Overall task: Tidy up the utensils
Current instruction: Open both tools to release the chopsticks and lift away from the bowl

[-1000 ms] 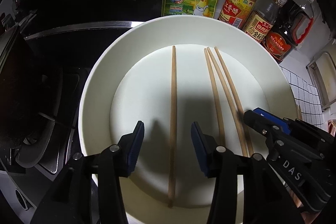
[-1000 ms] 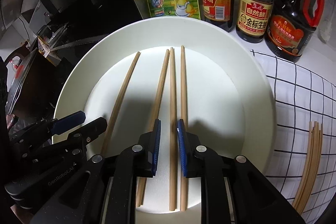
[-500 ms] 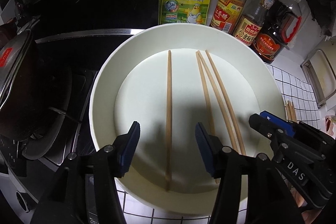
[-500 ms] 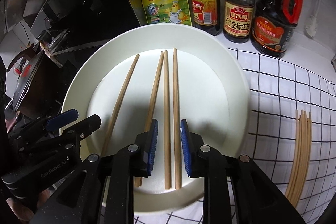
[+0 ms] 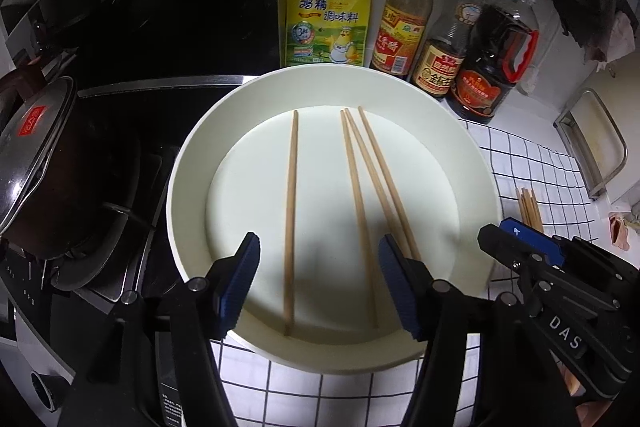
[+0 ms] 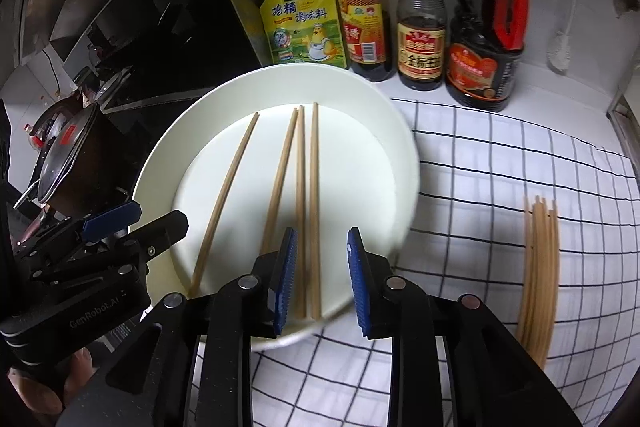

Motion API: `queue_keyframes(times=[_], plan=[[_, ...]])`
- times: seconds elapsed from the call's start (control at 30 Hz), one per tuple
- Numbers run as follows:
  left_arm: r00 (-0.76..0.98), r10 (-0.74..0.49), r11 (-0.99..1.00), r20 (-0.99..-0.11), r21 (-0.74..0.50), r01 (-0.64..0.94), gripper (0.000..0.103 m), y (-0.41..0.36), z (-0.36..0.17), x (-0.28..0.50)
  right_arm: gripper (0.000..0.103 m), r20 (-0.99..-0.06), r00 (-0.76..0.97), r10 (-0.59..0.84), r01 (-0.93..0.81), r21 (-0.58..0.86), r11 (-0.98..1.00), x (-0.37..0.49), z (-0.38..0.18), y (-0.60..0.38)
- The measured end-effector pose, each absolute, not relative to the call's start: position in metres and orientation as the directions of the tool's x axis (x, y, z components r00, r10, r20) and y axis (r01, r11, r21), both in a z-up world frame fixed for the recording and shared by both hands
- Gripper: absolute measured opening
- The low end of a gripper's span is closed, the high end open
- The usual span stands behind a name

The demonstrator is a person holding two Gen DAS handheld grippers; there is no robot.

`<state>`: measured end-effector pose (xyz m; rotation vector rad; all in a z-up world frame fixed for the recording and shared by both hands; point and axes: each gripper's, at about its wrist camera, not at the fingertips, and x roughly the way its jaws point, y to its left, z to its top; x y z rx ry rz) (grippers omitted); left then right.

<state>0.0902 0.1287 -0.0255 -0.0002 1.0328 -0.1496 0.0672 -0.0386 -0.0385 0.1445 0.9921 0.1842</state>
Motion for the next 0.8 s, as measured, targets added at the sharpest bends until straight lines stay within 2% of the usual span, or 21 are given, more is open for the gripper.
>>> queue_keyframes(times=[0.2,0.8], plan=[[0.515,-0.136,0.987,-0.846,-0.071,0.144,0.066,0.111,-0.018,0.076,0.027,-0.811,0.55,0.201,-0.064,0.199,0.978,0.05,-0.031,-0.063],[0.515,-0.185,0.973,-0.837,-0.084,0.214,0.066,0.039,-0.009,0.048,0.031,-0.818,0.562,0.126,0.029,0.171,0.985,0.005,-0.029,-0.148]])
